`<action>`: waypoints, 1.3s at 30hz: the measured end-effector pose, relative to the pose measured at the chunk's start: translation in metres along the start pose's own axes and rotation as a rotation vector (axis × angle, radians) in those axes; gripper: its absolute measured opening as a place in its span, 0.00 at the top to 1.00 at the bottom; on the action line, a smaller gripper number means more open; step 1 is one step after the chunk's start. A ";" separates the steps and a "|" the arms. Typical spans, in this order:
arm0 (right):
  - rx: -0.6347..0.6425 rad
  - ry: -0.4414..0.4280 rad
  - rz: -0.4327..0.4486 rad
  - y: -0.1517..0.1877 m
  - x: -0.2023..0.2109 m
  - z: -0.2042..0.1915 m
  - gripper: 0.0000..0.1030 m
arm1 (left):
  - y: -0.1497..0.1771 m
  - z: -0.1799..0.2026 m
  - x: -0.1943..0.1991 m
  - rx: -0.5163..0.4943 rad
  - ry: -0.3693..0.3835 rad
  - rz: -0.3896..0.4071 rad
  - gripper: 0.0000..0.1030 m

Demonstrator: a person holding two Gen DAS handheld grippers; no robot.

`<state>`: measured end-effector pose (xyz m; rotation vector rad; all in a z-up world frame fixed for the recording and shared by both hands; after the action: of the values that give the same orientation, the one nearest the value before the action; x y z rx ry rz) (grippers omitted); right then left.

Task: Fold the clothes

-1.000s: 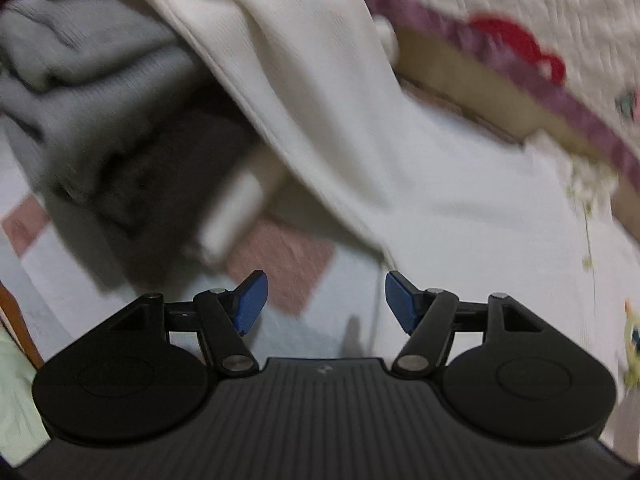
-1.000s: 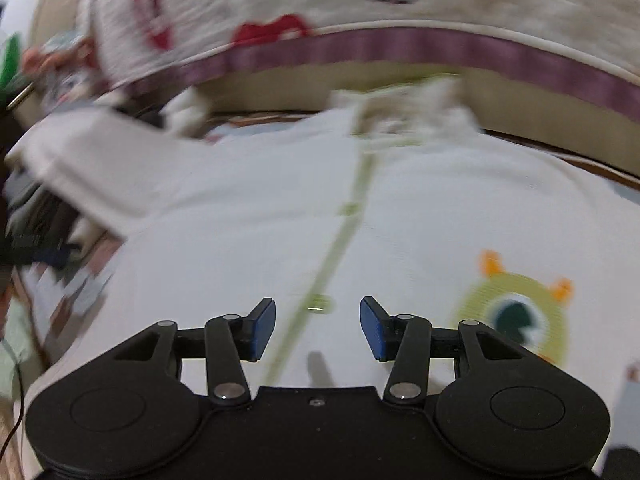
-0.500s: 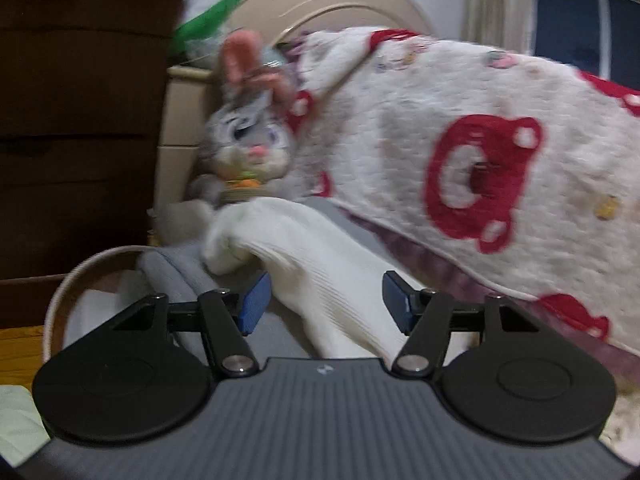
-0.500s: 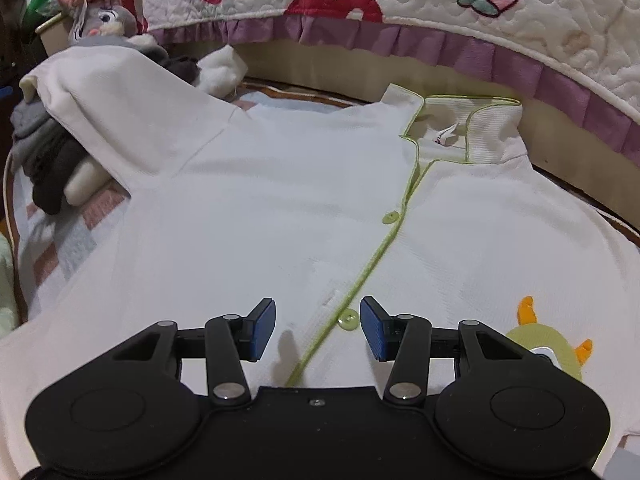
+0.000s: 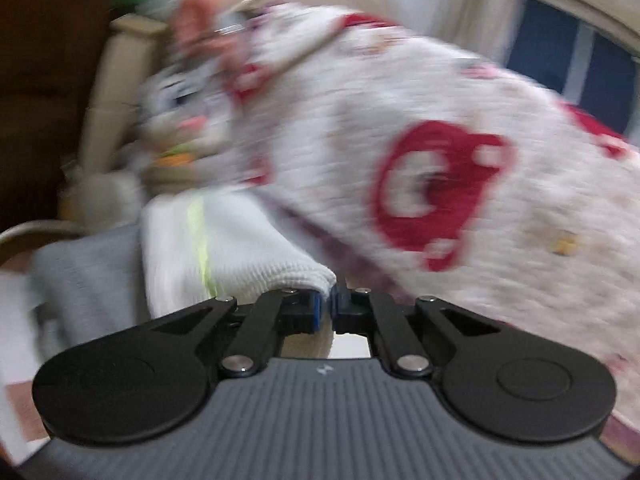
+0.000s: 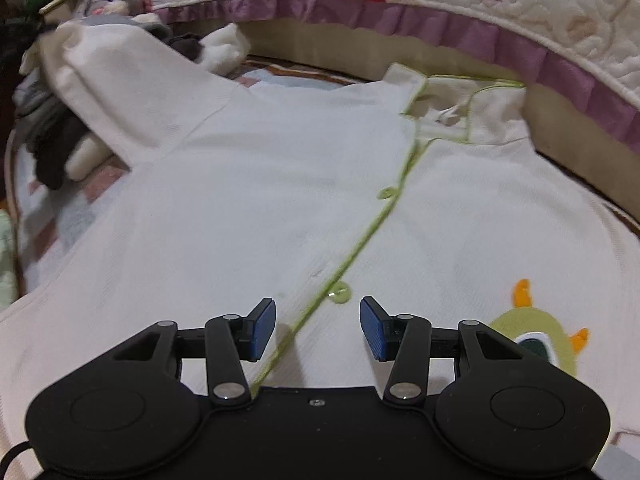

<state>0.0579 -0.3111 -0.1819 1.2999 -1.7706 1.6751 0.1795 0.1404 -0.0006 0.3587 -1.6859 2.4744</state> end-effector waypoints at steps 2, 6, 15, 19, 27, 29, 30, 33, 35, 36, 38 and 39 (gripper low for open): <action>-0.032 -0.031 0.012 -0.001 -0.001 -0.002 0.49 | 0.009 0.044 0.015 -0.039 0.118 0.000 0.96; -0.037 -0.056 0.019 -0.005 -0.007 -0.011 0.49 | 0.060 0.122 0.038 -0.039 0.340 -0.125 0.96; -0.068 -0.077 -0.007 0.003 -0.024 -0.026 0.49 | 0.234 0.175 0.015 -0.161 0.533 -0.718 0.89; -0.175 -0.155 0.075 -0.005 -0.013 -0.036 0.49 | 0.222 0.145 0.005 -0.113 0.461 -0.717 0.66; -0.262 -0.197 0.075 -0.022 -0.028 -0.057 0.48 | 0.232 0.075 -0.026 -0.190 0.159 -0.662 0.65; -0.175 -0.163 0.115 -0.029 -0.030 -0.074 0.48 | 0.234 0.071 -0.030 -0.199 0.145 -0.661 0.65; -0.071 -0.127 0.137 -0.035 -0.031 -0.087 0.48 | 0.234 0.070 -0.030 -0.210 0.145 -0.660 0.65; 0.163 -0.081 0.075 -0.044 -0.051 -0.123 0.46 | 0.234 0.075 -0.029 -0.259 0.153 -0.644 0.63; 0.206 -0.050 0.019 -0.043 -0.071 -0.134 0.39 | 0.232 0.080 -0.028 -0.244 0.188 -0.638 0.62; 0.220 -0.014 -0.006 -0.040 -0.082 -0.134 0.33 | 0.231 0.083 -0.029 -0.208 0.218 -0.641 0.62; 0.259 0.067 -0.049 -0.034 -0.099 -0.130 0.34 | 0.228 0.084 -0.032 -0.133 0.257 -0.648 0.62; 0.271 0.094 -0.055 -0.033 -0.103 -0.127 0.38 | 0.225 0.084 -0.032 -0.113 0.270 -0.644 0.62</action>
<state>0.0963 -0.1526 -0.2165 1.3405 -1.4802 1.9626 0.1680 -0.0200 -0.1823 0.4448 -1.3248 1.8571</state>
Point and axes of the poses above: each gripper's, at about its wrist camera, not at the fingertips, and x roughly against the way its jaws point, z to its right, y to its underside, the point moved 9 cm from there along -x, roughly the way its jaws point, and after that the axes turned 5 degrees about -y, right-handed, at the moved point
